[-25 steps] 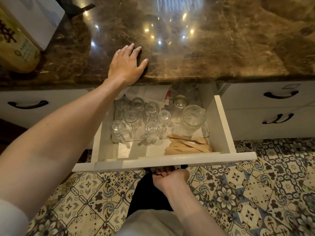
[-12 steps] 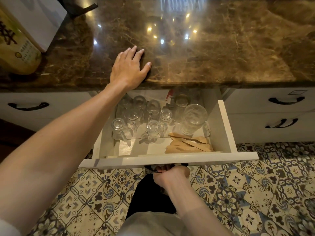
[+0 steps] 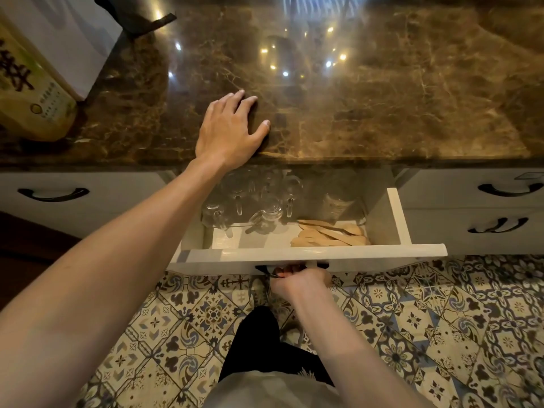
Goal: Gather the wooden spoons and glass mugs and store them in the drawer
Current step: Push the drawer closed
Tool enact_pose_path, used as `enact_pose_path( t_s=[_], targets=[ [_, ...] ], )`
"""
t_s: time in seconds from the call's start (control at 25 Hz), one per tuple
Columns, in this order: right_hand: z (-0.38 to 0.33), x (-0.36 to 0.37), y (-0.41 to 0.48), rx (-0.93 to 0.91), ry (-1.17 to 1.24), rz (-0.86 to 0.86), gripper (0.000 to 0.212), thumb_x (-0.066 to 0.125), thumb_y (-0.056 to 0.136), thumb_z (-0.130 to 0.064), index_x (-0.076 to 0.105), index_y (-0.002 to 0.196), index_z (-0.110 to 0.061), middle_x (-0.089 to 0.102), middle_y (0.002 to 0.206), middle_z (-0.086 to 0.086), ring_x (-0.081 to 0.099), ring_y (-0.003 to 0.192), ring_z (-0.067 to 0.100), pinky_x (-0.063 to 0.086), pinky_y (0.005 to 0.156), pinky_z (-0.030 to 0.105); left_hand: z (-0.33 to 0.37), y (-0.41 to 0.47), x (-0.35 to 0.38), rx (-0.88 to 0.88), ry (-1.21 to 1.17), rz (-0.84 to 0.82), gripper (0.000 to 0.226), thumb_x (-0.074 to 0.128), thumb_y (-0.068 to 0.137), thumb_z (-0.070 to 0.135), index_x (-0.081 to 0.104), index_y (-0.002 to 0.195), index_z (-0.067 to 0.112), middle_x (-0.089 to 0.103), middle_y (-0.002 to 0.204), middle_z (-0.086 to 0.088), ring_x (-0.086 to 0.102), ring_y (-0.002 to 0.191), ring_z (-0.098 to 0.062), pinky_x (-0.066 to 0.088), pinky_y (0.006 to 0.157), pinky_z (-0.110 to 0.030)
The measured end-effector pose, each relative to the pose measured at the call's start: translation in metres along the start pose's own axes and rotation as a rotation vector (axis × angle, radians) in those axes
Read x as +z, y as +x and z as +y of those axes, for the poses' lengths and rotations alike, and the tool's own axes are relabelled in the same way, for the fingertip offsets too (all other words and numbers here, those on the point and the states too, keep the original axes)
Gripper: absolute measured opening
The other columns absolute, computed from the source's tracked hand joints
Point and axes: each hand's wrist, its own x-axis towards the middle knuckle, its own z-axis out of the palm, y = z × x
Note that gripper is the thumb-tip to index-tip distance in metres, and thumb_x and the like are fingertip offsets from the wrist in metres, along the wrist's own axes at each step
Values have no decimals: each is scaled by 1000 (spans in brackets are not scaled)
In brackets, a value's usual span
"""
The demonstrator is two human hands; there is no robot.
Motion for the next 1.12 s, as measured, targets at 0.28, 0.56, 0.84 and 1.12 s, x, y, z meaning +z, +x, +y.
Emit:
enact_pose_path(
  t_s=[0.28,0.56,0.84,1.12],
  targets=[
    [-3,33,-2,28,24,-6,37,32,96,-34,50,125,-19,55,128,8,50,117,30,34,108,45,-2,2,0,6,-43,9,63,42,89,53,35,142,20,32,149,-5,25,138,-23,19,114,-38],
    [-9,72,-1,43,70,-15,31,36,97,-32,51,121,-20,54,117,6,50,116,29,35,107,47,-1,8,2,10,-80,33,62,46,88,53,38,140,20,35,147,-5,27,136,-22,21,113,-38],
    [-10,104,3,15,89,-98,35,35,97,-27,48,128,-20,53,132,11,49,122,33,35,108,50,-1,9,1,9,-93,34,61,47,88,52,40,139,19,36,146,-5,27,136,-22,20,113,-38],
    [-14,136,1,-15,128,-83,44,26,98,-27,40,138,-16,42,144,8,43,129,27,32,110,43,1,13,1,3,-87,54,61,48,87,51,41,138,19,36,146,-5,28,135,-21,19,113,-35]
  ],
)
